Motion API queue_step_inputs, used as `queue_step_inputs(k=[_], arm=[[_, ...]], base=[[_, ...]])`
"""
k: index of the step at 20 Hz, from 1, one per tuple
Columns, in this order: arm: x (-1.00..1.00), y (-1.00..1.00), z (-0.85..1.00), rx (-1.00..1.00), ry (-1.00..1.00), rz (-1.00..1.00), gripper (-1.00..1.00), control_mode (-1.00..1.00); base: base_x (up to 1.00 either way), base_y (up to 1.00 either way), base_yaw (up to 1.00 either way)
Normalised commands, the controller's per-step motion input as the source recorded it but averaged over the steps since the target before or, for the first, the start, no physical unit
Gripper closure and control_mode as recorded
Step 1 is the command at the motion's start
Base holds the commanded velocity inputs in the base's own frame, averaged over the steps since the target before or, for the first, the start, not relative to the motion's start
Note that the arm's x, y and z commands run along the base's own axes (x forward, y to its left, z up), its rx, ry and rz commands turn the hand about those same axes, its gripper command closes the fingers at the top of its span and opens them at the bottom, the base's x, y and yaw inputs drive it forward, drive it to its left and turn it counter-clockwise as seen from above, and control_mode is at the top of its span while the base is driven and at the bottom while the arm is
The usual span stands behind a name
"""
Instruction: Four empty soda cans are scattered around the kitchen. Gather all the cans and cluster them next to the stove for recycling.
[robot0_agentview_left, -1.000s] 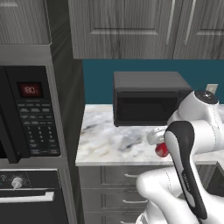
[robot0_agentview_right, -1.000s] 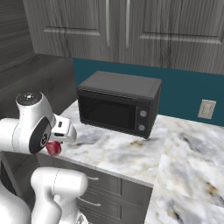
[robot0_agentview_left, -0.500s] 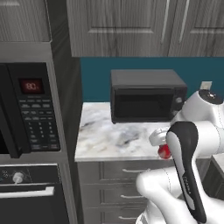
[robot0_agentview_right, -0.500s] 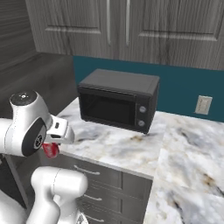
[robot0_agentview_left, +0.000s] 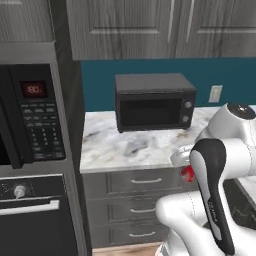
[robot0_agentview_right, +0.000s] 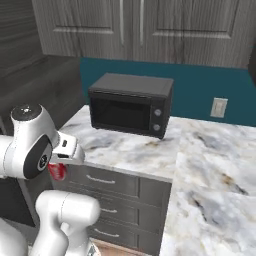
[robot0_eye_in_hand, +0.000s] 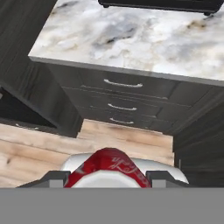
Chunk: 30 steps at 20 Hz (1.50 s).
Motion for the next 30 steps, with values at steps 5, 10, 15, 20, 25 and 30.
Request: queue_step_inputs(k=[5, 10, 15, 20, 25, 30], arm=[[0.00, 0.00, 0.00, 0.00, 0.00, 0.00, 1.00, 1.00], [0.00, 0.00, 0.00, 0.00, 0.00, 0.00, 1.00, 1.00], [0.00, 0.00, 0.00, 0.00, 0.00, 0.00, 1.00, 1.00], [0.00, 0.00, 0.00, 0.00, 0.00, 0.00, 1.00, 1.00], [0.00, 0.00, 0.00, 0.00, 0.00, 0.00, 1.00, 1.00], [0.00, 0.00, 0.00, 0.00, 0.00, 0.00, 1.00, 1.00]], base=[[-0.66, 0.00, -0.24], [-0.81, 0.00, -0.26], [-0.76, 0.00, -0.29], [-0.71, 0.00, -0.33], [-0.68, 0.00, -0.34], [-0.68, 0.00, -0.37]])
